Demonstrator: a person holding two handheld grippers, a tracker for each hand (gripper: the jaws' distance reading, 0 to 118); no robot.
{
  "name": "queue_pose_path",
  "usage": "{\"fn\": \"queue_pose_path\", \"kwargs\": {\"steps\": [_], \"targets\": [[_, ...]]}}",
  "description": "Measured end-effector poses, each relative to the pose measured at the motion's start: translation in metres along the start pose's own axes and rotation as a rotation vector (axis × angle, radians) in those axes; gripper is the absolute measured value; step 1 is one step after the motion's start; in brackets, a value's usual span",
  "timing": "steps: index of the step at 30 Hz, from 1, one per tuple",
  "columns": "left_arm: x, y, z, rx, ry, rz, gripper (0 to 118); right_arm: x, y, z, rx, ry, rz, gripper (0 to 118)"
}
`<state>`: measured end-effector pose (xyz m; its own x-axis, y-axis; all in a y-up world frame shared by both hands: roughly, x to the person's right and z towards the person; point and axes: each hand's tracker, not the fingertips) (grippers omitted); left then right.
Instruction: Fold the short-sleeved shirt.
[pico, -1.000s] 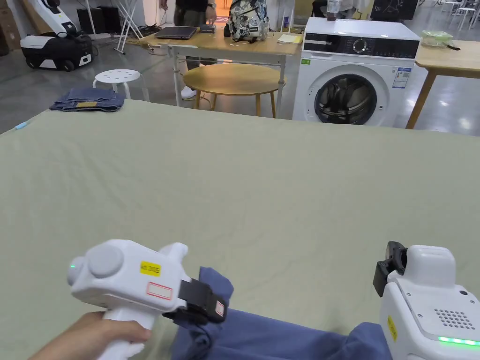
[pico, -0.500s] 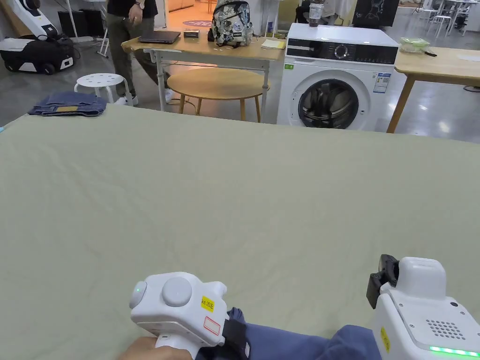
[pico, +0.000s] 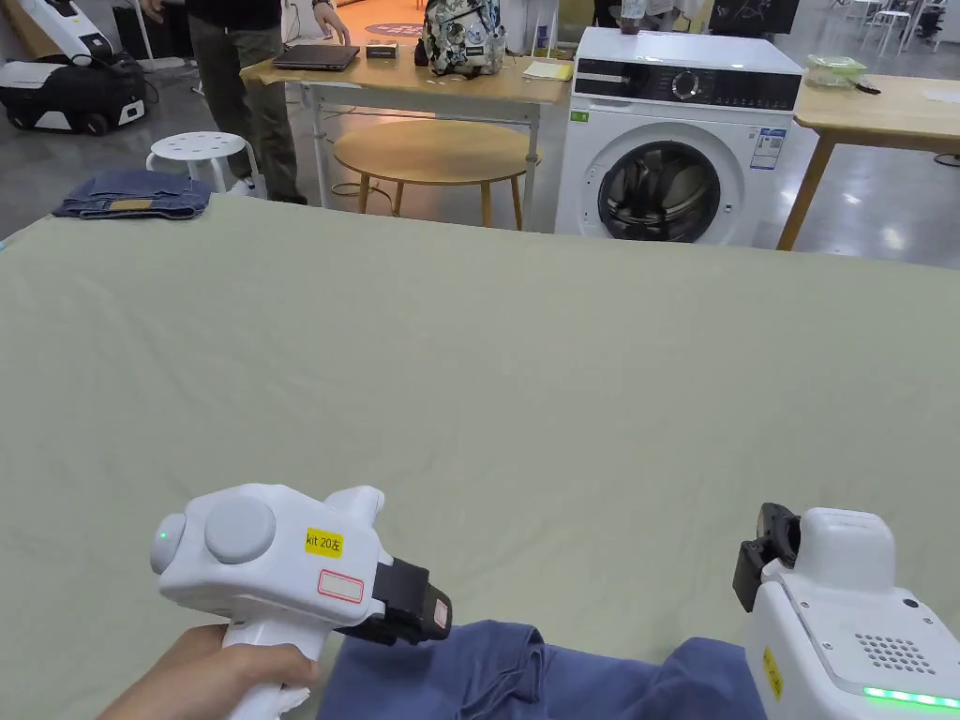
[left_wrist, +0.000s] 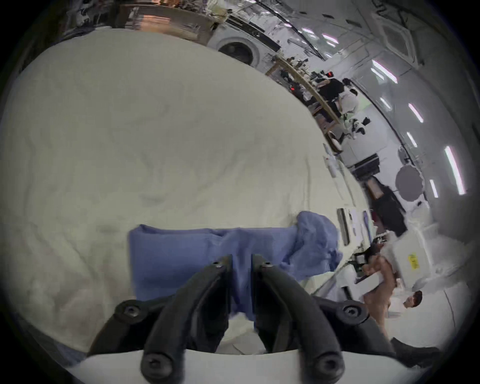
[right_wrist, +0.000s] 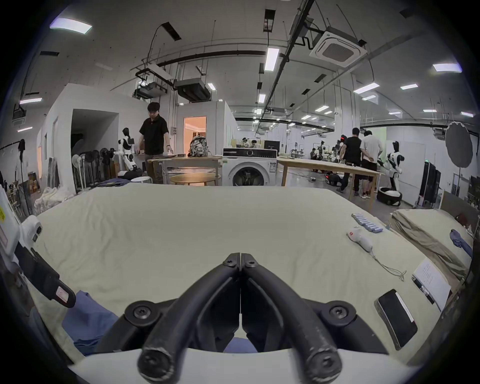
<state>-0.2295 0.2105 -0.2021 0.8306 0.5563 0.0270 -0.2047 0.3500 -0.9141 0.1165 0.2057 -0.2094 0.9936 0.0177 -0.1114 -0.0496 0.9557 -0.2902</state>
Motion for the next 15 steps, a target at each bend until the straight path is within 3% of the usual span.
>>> {"fn": "queue_pose_path", "kwargs": {"steps": [3, 11, 15], "targets": [[-0.015, -0.004, -0.033, -0.083, 0.130, -0.035, 7, 0.002, -0.003, -0.001, -0.009, -0.005, -0.006, 0], [0.000, -0.022, -0.085, -0.171, -0.179, -0.038, 6, 0.007, -0.010, -0.001, -0.029, -0.012, -0.005, 0], [0.010, -0.031, -0.112, -0.208, -0.136, -0.057, 6, 0.010, -0.011, -0.001, -0.033, -0.017, -0.010, 0]]}}
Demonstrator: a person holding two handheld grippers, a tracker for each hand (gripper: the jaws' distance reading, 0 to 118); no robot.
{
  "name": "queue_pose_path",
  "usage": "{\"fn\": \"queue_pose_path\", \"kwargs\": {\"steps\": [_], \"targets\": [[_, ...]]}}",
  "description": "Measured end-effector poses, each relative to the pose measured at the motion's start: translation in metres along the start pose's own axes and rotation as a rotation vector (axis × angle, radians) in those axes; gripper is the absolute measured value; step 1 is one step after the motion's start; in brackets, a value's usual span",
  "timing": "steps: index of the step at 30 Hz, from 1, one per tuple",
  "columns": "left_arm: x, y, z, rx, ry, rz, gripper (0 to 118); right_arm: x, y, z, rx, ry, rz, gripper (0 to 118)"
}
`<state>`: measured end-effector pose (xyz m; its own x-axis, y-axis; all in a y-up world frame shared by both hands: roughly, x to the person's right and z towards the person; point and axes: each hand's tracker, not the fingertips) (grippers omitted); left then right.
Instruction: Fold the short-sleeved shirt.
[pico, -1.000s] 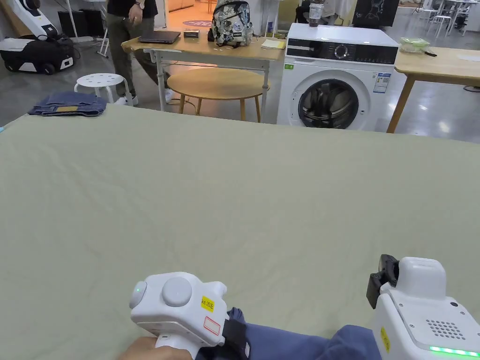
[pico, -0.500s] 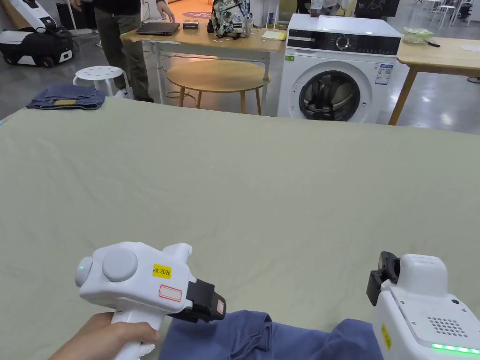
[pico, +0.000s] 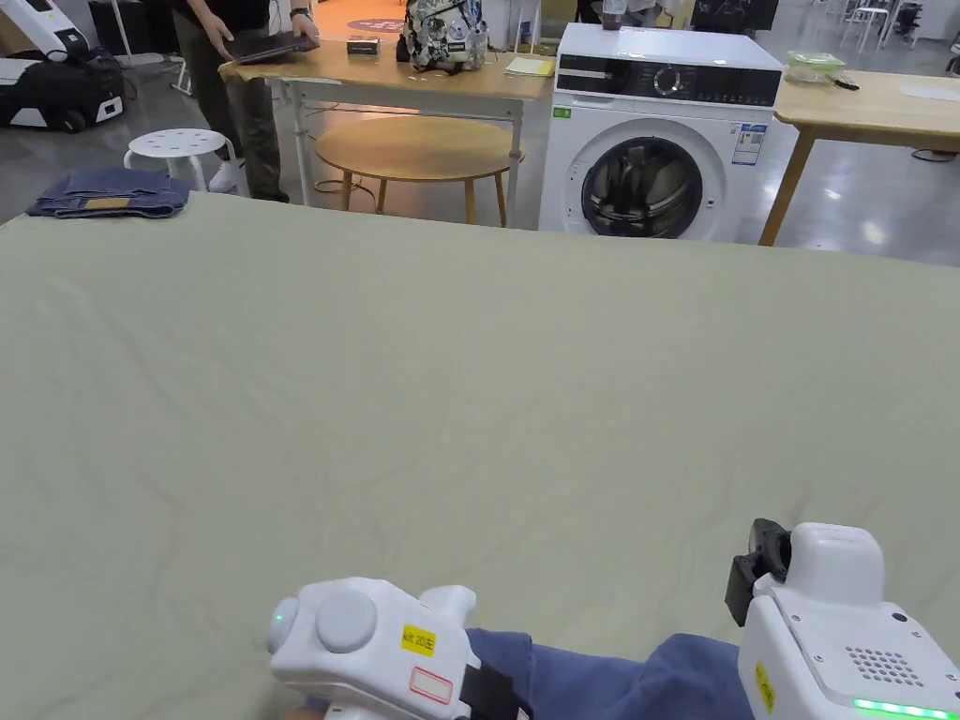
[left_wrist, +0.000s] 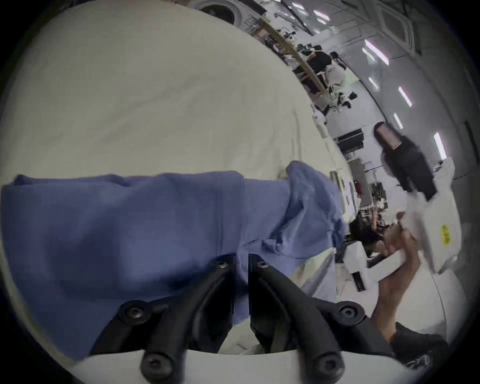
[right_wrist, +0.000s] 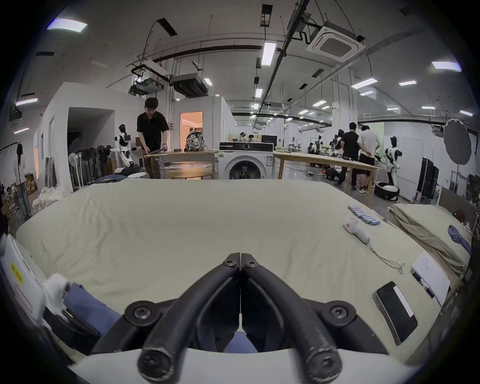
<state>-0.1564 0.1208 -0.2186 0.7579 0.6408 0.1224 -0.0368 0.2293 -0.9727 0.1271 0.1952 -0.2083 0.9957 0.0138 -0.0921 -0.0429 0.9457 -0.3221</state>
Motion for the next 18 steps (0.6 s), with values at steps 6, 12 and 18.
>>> {"fn": "queue_pose_path", "kwargs": {"steps": [6, 12, 18], "targets": [[-0.003, -0.003, -0.012, 0.018, -0.006, 0.021, 2, 0.004, 0.000, 0.003, 0.001, -0.008, -0.013, 0], [0.000, -0.002, 0.010, 0.019, -0.066, 0.001, 2, 0.003, 0.001, 0.006, 0.026, -0.003, -0.017, 0], [-0.006, -0.009, 0.092, 0.196, -0.064, -0.001, 2, 0.001, 0.005, 0.006, 0.049, 0.002, -0.004, 0]]}}
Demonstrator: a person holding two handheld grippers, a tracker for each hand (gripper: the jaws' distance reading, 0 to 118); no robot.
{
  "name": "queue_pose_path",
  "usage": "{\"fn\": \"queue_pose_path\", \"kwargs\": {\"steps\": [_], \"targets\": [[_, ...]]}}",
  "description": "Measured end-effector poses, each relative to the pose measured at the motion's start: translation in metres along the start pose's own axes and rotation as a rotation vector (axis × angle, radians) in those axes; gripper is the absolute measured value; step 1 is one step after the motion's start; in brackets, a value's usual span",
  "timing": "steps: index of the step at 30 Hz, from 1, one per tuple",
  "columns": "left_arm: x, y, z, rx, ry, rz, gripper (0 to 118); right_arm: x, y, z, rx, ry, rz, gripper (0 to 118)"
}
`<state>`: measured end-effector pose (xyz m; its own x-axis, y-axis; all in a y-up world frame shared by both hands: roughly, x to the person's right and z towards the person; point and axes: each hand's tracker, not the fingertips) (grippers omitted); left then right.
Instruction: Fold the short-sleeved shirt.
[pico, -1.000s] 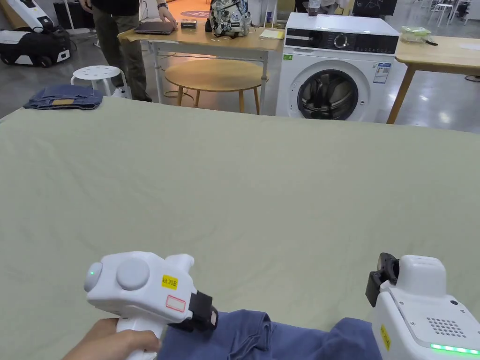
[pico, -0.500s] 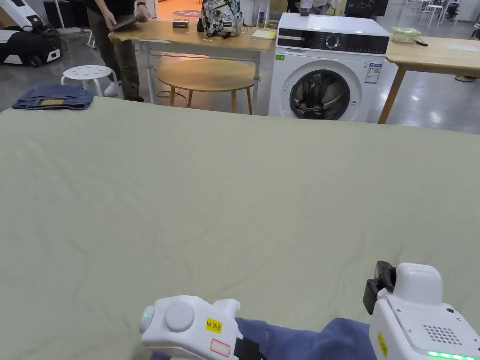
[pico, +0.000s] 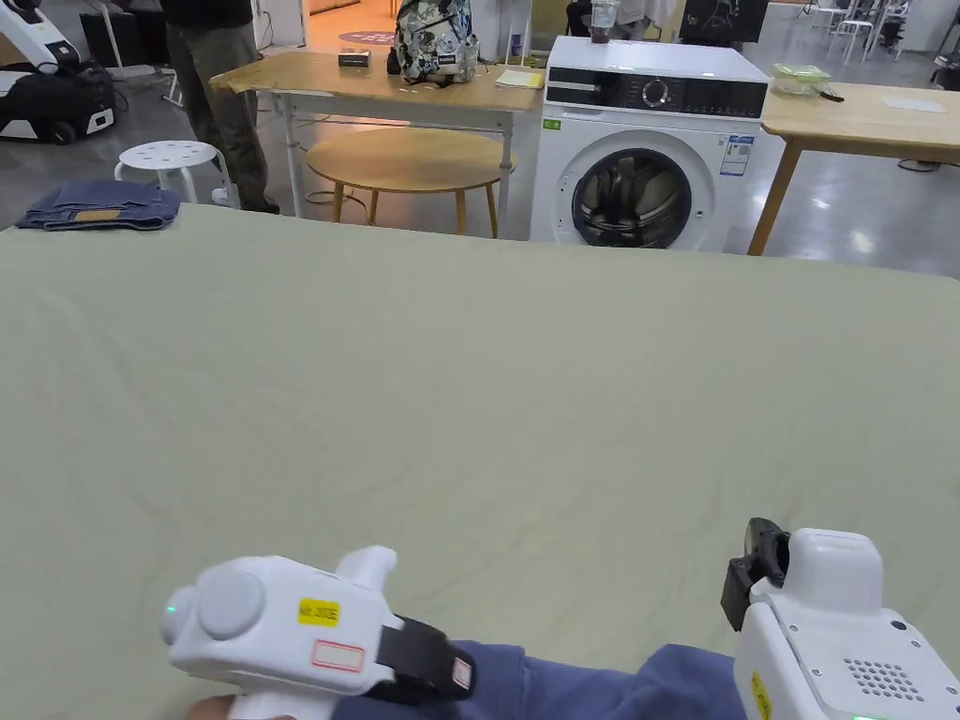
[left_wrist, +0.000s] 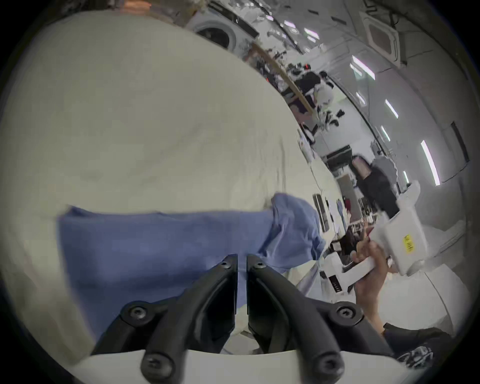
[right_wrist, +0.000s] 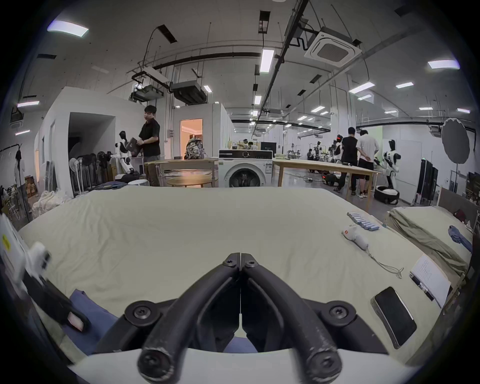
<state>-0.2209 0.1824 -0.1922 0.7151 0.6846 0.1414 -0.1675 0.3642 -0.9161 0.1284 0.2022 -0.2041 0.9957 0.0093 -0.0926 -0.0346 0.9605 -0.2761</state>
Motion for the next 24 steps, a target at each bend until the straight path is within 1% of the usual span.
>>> {"fn": "queue_pose_path", "kwargs": {"steps": [3, 4, 5, 6, 7, 8, 9, 10, 11, 13, 16, 18, 19, 20, 21, 22, 23, 24], "targets": [[-0.024, 0.005, 0.033, 0.064, 0.046, 0.036, 3, 0.000, 0.001, -0.001, 0.003, 0.004, 0.001, 0], [-0.032, 0.005, 0.042, 0.080, 0.059, 0.049, 9, -0.001, 0.001, -0.001, 0.002, 0.005, 0.002, 0], [-0.048, 0.009, 0.047, 0.069, 0.078, 0.078, 19, -0.001, 0.001, -0.001, 0.002, 0.005, 0.004, 0], [-0.056, 0.008, 0.052, 0.068, 0.089, 0.091, 31, -0.002, 0.001, -0.001, 0.002, 0.006, 0.006, 0], [-0.064, 0.005, 0.055, 0.068, 0.107, 0.105, 38, -0.002, 0.001, -0.002, -0.001, 0.009, 0.009, 0], [-0.069, 0.003, 0.057, 0.069, 0.114, 0.112, 41, -0.003, 0.001, -0.002, -0.002, 0.010, 0.009, 0], [-0.072, 0.000, 0.056, 0.067, 0.110, 0.125, 51, -0.003, 0.000, -0.002, -0.002, 0.011, 0.009, 0], [-0.078, -0.002, 0.055, 0.059, 0.108, 0.155, 68, -0.004, 0.000, -0.002, -0.003, 0.014, 0.010, 0], [-0.085, -0.005, 0.052, 0.050, 0.093, 0.182, 67, -0.005, 0.000, -0.002, -0.005, 0.014, 0.010, 0], [-0.094, -0.012, 0.043, 0.035, 0.014, 0.247, 67, -0.005, 0.000, -0.002, -0.007, 0.016, 0.008, 0], [-0.110, -0.022, 0.023, 0.000, -0.084, 0.310, 67, -0.007, 0.000, -0.002, -0.010, 0.018, 0.002, 0], [-0.123, -0.024, 0.019, 0.036, -0.190, 0.328, 66, -0.007, 0.000, -0.001, -0.011, 0.017, 0.003, 0], [-0.123, -0.025, 0.017, 0.051, -0.209, 0.328, 63, -0.008, -0.001, 0.000, -0.011, 0.018, 0.003, 0], [-0.123, -0.026, 0.015, 0.057, -0.221, 0.328, 55, -0.008, -0.001, 0.001, -0.010, 0.016, 0.004, 0], [-0.135, -0.026, 0.012, 0.053, -0.210, 0.328, 41, -0.008, -0.001, 0.001, -0.011, 0.015, 0.005, 0], [-0.134, -0.025, 0.010, 0.048, -0.202, 0.327, 19, -0.008, -0.001, 0.001, -0.012, 0.016, 0.003, 0], [-0.133, -0.025, 0.007, 0.038, -0.179, 0.323, 14, -0.007, -0.001, 0.001, -0.013, 0.015, 0.001, 0], [-0.134, -0.026, 0.006, 0.026, -0.134, 0.310, 12, -0.007, -0.002, 0.001, -0.015, 0.013, 0.000, 0]]}}
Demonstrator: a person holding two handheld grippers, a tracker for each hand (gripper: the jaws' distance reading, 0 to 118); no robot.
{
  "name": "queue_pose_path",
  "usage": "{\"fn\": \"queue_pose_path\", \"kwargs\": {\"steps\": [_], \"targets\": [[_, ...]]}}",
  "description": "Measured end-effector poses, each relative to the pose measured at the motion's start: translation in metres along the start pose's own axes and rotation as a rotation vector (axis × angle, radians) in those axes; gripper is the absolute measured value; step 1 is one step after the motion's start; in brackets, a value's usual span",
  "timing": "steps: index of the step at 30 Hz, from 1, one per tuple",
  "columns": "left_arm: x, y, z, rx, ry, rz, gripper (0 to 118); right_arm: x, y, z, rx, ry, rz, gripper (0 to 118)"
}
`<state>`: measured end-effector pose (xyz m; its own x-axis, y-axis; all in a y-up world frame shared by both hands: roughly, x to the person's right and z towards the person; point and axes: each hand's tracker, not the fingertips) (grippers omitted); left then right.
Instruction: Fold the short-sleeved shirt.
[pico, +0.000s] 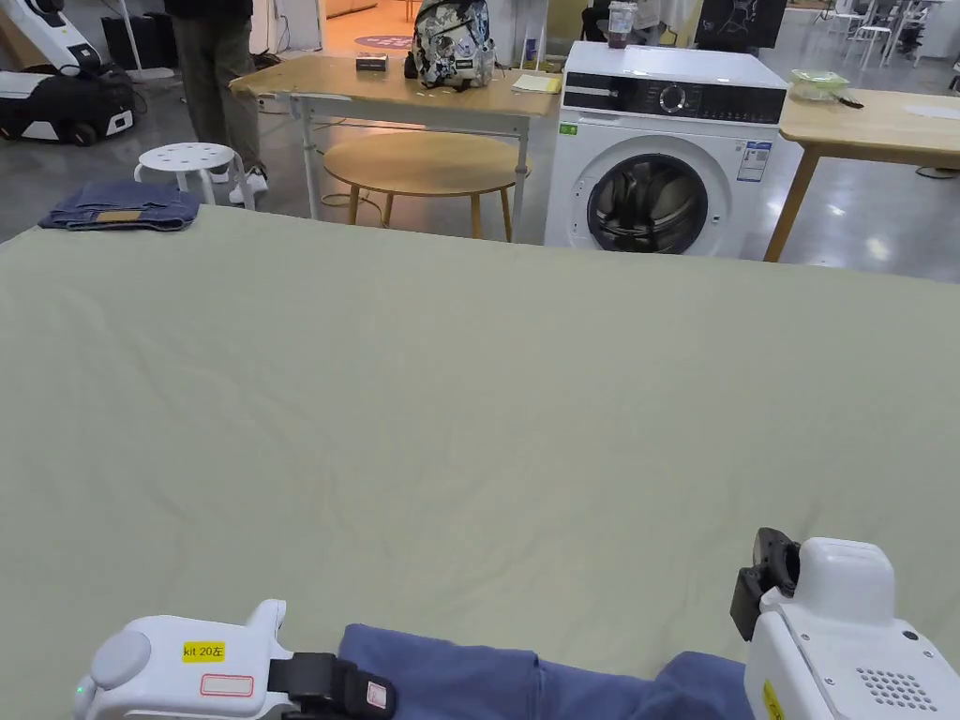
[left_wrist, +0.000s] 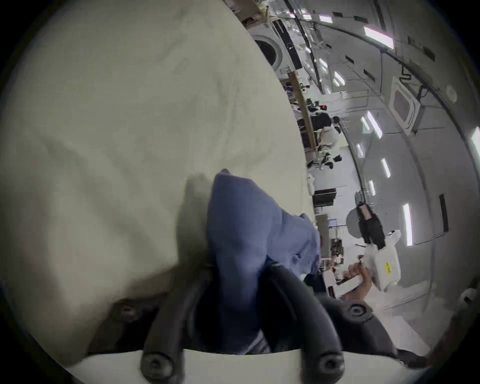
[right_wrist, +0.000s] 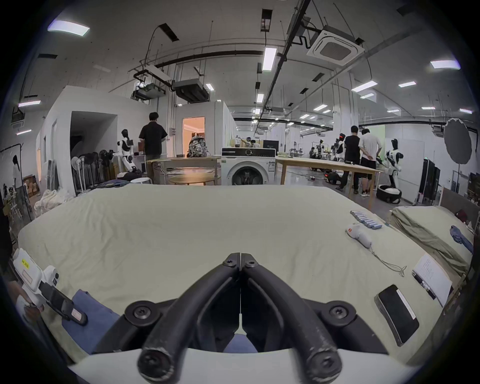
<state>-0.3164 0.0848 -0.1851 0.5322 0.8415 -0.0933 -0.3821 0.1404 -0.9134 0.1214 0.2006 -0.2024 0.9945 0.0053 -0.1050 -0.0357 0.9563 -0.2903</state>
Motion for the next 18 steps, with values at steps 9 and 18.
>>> {"fn": "queue_pose_path", "kwargs": {"steps": [9, 18], "targets": [[0.029, 0.007, 0.034, 0.050, -0.005, -0.047, 5, 0.001, 0.002, 0.000, -0.004, -0.002, 0.004, 0], [0.058, 0.020, 0.128, 0.187, 0.221, -0.121, 5, -0.001, 0.008, -0.003, 0.004, 0.009, 0.010, 0]]}}
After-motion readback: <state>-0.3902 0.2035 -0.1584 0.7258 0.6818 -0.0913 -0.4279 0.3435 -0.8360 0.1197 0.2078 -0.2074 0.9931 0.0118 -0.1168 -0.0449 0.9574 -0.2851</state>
